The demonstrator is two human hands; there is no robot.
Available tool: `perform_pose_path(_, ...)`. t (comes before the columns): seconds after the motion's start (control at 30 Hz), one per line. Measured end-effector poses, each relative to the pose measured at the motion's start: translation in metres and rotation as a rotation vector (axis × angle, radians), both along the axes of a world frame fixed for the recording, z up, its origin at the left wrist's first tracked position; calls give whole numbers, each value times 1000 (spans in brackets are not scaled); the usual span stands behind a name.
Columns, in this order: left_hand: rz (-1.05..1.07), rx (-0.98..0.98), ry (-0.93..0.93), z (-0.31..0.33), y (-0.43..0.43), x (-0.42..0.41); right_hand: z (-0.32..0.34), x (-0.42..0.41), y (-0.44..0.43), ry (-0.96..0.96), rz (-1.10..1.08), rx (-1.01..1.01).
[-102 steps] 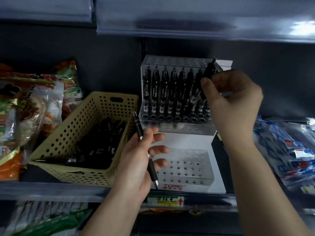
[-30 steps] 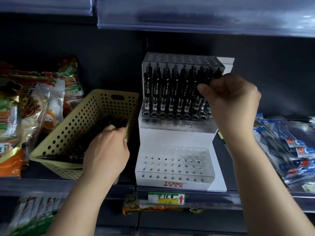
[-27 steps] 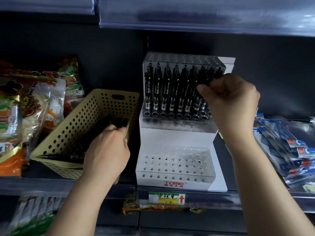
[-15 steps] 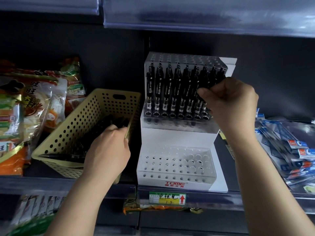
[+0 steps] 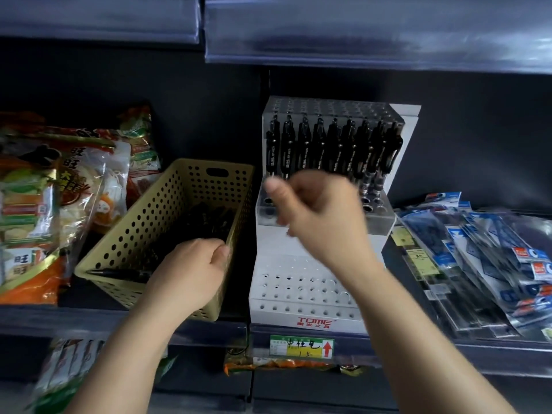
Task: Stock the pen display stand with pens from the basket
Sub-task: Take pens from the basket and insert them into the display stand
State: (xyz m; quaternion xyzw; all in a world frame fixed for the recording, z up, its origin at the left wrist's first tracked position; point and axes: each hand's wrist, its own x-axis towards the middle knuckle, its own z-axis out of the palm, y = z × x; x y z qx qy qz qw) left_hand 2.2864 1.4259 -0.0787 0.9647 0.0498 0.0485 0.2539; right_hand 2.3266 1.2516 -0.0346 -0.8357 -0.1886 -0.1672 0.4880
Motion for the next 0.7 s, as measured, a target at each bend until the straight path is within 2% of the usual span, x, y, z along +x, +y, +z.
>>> perform_pose_path(0.1,-29,-48,74,3,2,-6,-27,2,27,149,77,-157)
perform_pose_path(0.23,-94,-75,138,3,8,-17,-51,4,50,260,96,-199)
perform_pose_path(0.4,-182,-43,178,2,15,-32,-56,2,66,193,75,-281)
perform_pose_path(0.5,-214,-144,339,6,25,-36,-54,4,66,191,105,-320)
perform_pose_path(0.57,-124,-257,428,15,33,-34,-54,5,66,199,126,-324)
perform_pose_path(0.63,26,-233,297,15,45,-16,-54,5,67,206,140,-321)
perform_pose_path(0.7,171,-96,173,8,53,8,-53,4,67,202,145,-321)
